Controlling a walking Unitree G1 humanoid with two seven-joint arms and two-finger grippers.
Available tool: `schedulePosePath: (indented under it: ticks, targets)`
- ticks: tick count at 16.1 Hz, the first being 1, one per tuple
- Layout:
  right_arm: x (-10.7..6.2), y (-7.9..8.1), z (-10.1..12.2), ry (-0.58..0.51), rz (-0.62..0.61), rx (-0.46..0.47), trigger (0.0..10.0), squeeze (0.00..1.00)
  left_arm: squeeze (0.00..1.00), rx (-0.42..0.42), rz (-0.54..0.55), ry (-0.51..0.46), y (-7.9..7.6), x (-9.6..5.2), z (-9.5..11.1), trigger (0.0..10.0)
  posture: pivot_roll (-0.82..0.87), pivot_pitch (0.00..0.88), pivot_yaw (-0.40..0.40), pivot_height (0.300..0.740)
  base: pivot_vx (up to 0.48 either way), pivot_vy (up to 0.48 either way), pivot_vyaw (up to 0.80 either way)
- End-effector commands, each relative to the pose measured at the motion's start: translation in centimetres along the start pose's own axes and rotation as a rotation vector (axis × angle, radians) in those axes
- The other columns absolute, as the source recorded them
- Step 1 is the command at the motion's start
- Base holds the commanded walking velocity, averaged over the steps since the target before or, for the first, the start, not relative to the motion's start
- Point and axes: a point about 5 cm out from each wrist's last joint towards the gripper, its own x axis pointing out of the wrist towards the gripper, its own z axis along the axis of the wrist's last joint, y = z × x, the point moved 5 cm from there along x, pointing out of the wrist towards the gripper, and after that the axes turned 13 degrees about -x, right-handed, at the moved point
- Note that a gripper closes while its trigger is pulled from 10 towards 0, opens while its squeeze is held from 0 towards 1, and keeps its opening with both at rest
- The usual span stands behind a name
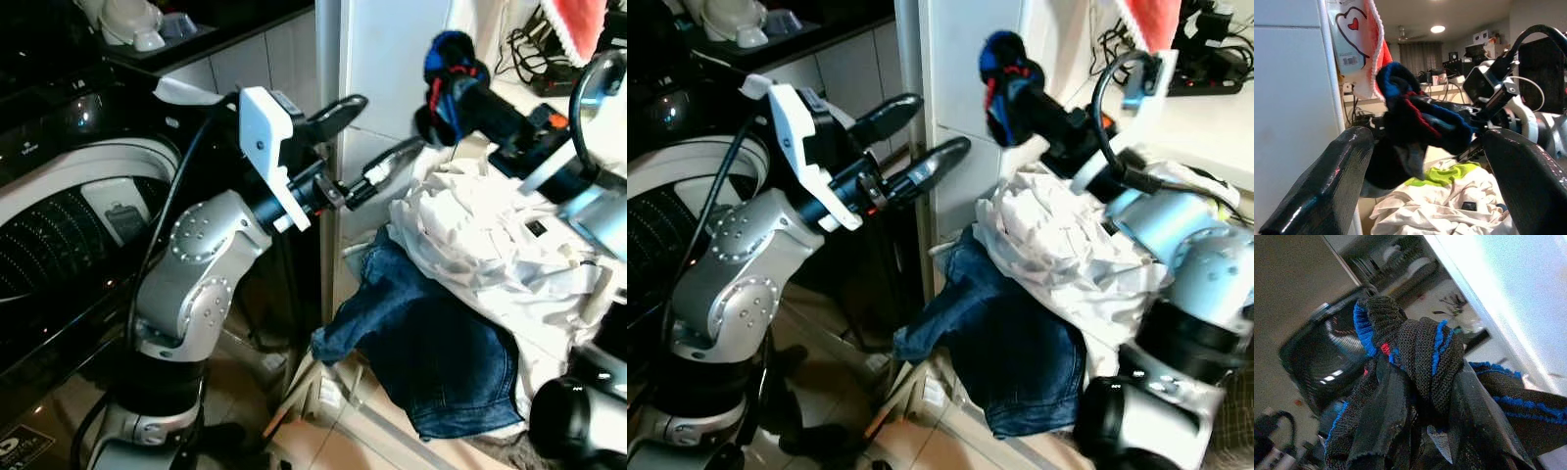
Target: Clothes washing
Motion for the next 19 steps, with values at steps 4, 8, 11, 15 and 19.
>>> schedulePosePath:
  ticks: [4,8,11,15,19]
  targets:
    - [1.3,2.5,-1.1,0.027,0.061,0.049,0.0,0.00,1.00,0.005,-0.007,-0.013,-0.5,0.5,0.0,10.0,-0.01,0.000,0.060,0.740,0.000,0.000,0.00]
    - [2.1,3.6,-2.9,0.088,0.076,0.057,0.0,0.00,0.00,-0.122,-0.057,-0.044,-1.5,0.6,0.2,10.0,-0.01,0.000,0.058,0.740,0.000,0.000,0.00]
    - [2.3,3.8,-2.9,0.088,0.078,0.067,0.0,0.00,0.00,-0.120,-0.064,0.011,-1.7,0.5,-0.8,10.0,-0.02,0.000,0.057,0.740,0.000,0.000,0.00]
    - [2.7,4.8,-3.5,0.101,0.109,0.077,0.0,0.00,0.00,0.000,0.186,0.070,1.8,1.1,-2.2,10.0,-0.02,0.000,0.057,0.740,0.000,0.000,0.00]
    - [2.8,5.2,-3.8,0.105,0.116,0.089,0.0,0.00,0.00,0.011,0.250,0.030,3.0,0.9,-1.3,10.0,-0.01,0.000,0.059,0.740,0.000,0.000,0.00]
